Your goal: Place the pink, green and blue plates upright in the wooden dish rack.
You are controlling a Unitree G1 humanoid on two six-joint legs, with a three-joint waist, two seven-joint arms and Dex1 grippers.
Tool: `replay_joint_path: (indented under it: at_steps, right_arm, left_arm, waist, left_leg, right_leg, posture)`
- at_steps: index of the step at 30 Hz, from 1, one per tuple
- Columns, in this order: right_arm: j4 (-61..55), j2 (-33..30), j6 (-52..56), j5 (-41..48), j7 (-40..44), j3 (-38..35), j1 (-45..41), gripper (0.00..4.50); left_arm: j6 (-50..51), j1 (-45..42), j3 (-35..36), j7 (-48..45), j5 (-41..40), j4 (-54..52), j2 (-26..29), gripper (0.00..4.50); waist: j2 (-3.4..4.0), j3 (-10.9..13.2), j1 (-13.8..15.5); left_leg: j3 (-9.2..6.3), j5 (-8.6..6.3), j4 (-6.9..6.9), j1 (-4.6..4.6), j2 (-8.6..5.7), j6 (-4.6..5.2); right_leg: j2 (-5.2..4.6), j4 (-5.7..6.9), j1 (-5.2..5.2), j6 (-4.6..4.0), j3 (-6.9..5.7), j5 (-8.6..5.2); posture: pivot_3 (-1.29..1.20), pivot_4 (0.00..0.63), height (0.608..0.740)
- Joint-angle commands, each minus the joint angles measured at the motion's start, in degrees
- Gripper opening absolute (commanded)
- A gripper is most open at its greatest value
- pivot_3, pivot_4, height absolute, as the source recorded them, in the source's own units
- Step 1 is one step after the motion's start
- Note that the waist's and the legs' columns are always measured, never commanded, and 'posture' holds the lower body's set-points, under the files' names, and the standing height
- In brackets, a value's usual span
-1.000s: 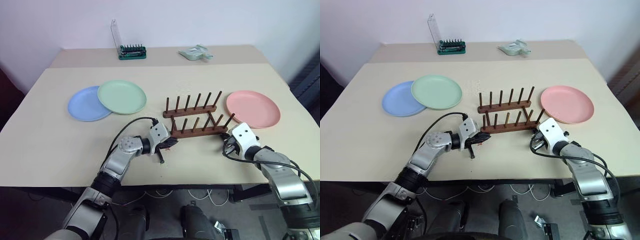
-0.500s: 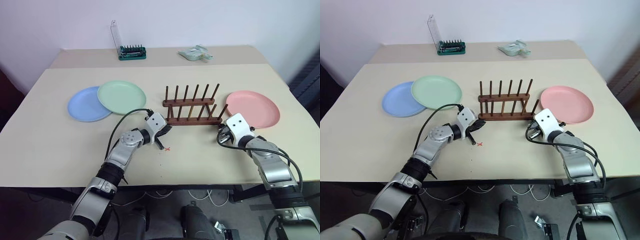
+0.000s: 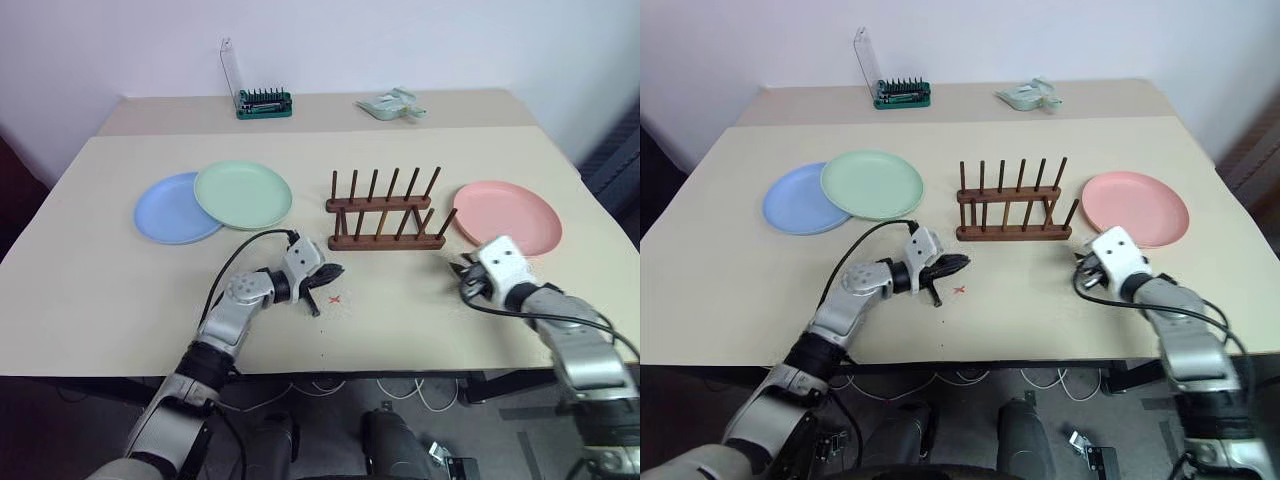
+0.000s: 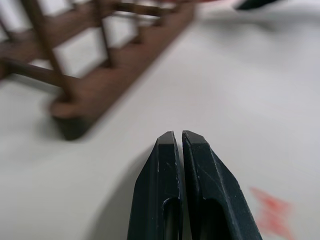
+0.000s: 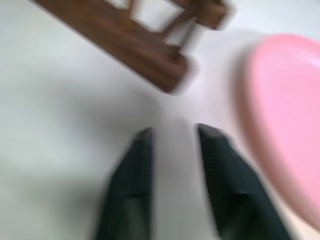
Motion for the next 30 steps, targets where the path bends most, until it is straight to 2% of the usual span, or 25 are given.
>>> replay_joint_path:
  at_steps: [1,3,11,14,17,18,24,30]
  right_arm:
    - [-2.3,-4.6,0.4,-0.4,1.4,-3.8,0.1,3.38]
    - [0.7,-6.6,-1.3,-2.5,1.7,-2.3,-0.7,4.35]
    - [24.0,-6.0,-10.8,-12.4,-2.9,7.9,-13.9,4.35]
    - [28.5,-5.8,-14.4,-13.9,-3.1,9.8,-16.2,4.35]
    - [30.5,-5.9,-18.1,-15.7,-3.1,11.6,-17.3,3.57]
    - [30.5,-5.8,-18.5,-15.7,-3.2,11.6,-17.2,3.15]
    - [28.7,-6.1,-18.7,-16.0,-4.2,10.8,-14.9,0.06]
    - [20.8,-8.0,-19.3,-15.4,-6.2,6.4,-11.1,0.02]
  left_arm:
    - [3.8,0.4,1.9,-4.3,-5.6,-7.5,1.5,0.2]
    - [6.6,0.5,1.8,-6.9,-7.7,-9.8,2.8,0.2]
    - [8.2,-1.8,1.5,-9.2,-8.7,-14.6,5.0,0.2]
    - [8.7,-1.7,1.3,-8.9,-8.9,-15.6,5.2,0.2]
    - [9.0,-0.9,1.2,-7.8,-8.4,-16.2,5.2,0.2]
    - [8.8,-0.4,1.1,-7.3,-7.9,-16.2,5.3,0.2]
    - [8.6,0.8,0.7,-6.3,-7.6,-16.3,5.3,0.2]
    - [7.2,0.2,0.9,-5.6,-6.7,-15.1,5.4,0.2]
  waist:
    - [-0.01,0.0,0.0]
    - [-0.01,0.0,0.0]
    - [0.01,0.0,0.0]
    - [0.01,0.0,0.0]
    - [0.01,0.0,-0.1]
    - [0.01,0.0,-0.1]
    - [0.01,0.0,0.1]
    - [0.04,0.0,0.1]
  left_leg:
    - [0.0,0.0,0.0,0.0,0.0,0.0]
    - [0.01,0.0,0.01,0.0,0.01,0.0]
    - [0.1,0.0,-0.01,0.0,0.03,0.0]
    - [0.09,0.0,-0.02,-0.04,0.02,0.01]
    - [0.09,0.0,-0.01,-0.04,0.02,0.01]
    - [0.09,0.0,-0.01,-0.04,0.02,0.01]
    - [0.08,0.0,0.0,-0.06,0.01,0.01]
    - [0.05,0.0,0.0,-0.09,0.0,0.01]
  right_leg:
    - [0.0,0.0,0.0,0.0,0.0,0.0]
    - [0.0,-0.02,0.03,-0.01,-0.01,-0.02]
    - [0.0,-0.07,-0.01,-0.03,0.01,-0.01]
    - [-0.01,-0.1,-0.03,-0.02,0.01,0.0]
    - [-0.01,-0.11,-0.02,-0.02,0.01,0.0]
    - [-0.01,-0.1,-0.02,-0.02,0.01,0.0]
    - [-0.01,-0.11,-0.03,-0.02,0.01,0.0]
    - [-0.01,-0.11,-0.04,-0.02,0.01,0.0]
  posture:
    - [0.0,0.15,0.74]
    - [0.0,0.15,0.74]
    - [0.0,0.15,0.74]
    - [0.0,0.15,0.74]
    - [0.0,0.15,0.74]
    - [0.0,0.15,0.74]
    - [0.0,0.15,0.74]
    - [0.0,0.15,0.74]
